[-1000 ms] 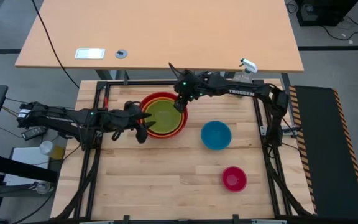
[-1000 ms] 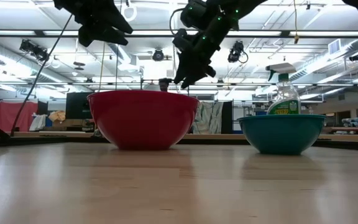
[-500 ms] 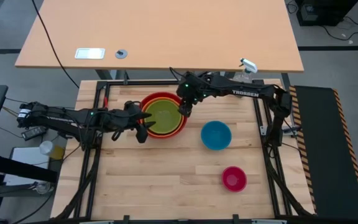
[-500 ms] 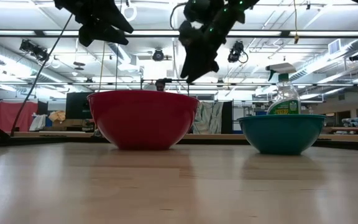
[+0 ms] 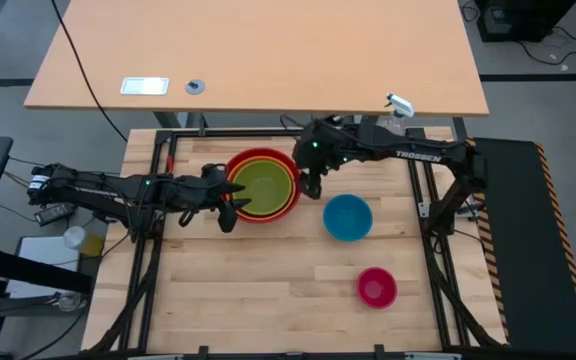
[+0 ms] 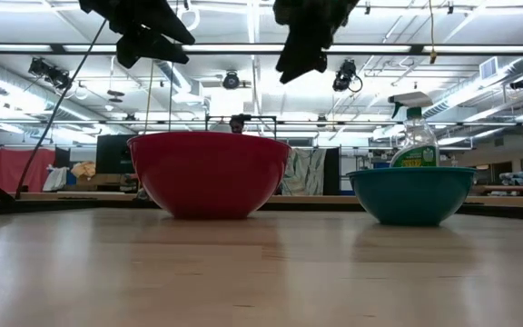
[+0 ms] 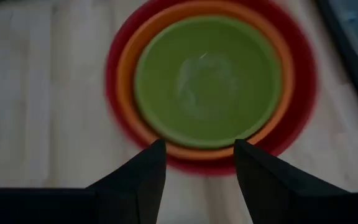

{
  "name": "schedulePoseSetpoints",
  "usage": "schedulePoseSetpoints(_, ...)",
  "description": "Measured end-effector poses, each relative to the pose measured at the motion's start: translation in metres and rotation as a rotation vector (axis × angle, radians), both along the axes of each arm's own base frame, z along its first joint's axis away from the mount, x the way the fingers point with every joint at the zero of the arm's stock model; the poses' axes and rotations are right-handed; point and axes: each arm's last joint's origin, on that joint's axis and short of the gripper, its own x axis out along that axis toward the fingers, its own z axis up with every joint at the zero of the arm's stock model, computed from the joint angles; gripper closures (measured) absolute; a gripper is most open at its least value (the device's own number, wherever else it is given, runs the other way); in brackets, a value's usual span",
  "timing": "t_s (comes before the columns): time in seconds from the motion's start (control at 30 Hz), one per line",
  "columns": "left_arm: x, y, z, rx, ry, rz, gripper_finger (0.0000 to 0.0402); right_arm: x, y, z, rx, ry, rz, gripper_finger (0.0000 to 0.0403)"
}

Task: Nest bowls inside each other
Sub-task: Stack the blue bowl on top of the green bowl

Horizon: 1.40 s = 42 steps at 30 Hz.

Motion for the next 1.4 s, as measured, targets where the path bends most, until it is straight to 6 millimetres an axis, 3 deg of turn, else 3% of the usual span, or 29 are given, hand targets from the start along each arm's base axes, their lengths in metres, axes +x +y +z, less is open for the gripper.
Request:
schedulePoseSetpoints(0.3, 0.0, 0.0, 0.0, 0.017, 0.009, -0.027, 0.0194, 0.001, 0.048, -0.004, 0.007, 0.061, 0.191, 0.0209)
schedulePoseSetpoints(0.53, 0.0, -0.001, 0.0, 0.028, 0.014, -0.034, 0.0194, -0.006, 0.056, -0.032, 0.046, 0.164, 0.162, 0.0209)
schedulePoseSetpoints(0.7, 0.0, -0.001, 0.0, 0.031, 0.019, -0.054, 0.0194, -0.027, 0.044, -0.052, 0.042, 0.217, 0.082, 0.0209)
schedulePoseSetpoints(1.03, 0.001, 0.004, -0.002, 0.051, 0.027, -0.045, 0.0194, -0.069, 0.0, -0.095, -0.022, 0.383, -0.1, 0.0191)
schedulePoseSetpoints(1.23, 0.003, 0.006, -0.032, -0.029, -0.014, -0.023, 0.0194, -0.085, -0.02, -0.117, -0.017, 0.473, -0.146, 0.0144)
schedulePoseSetpoints(1.4, 0.0, 0.006, -0.054, -0.095, -0.019, 0.008, 0.0194, -0.09, -0.028, -0.122, 0.006, 0.47, -0.117, 0.0139)
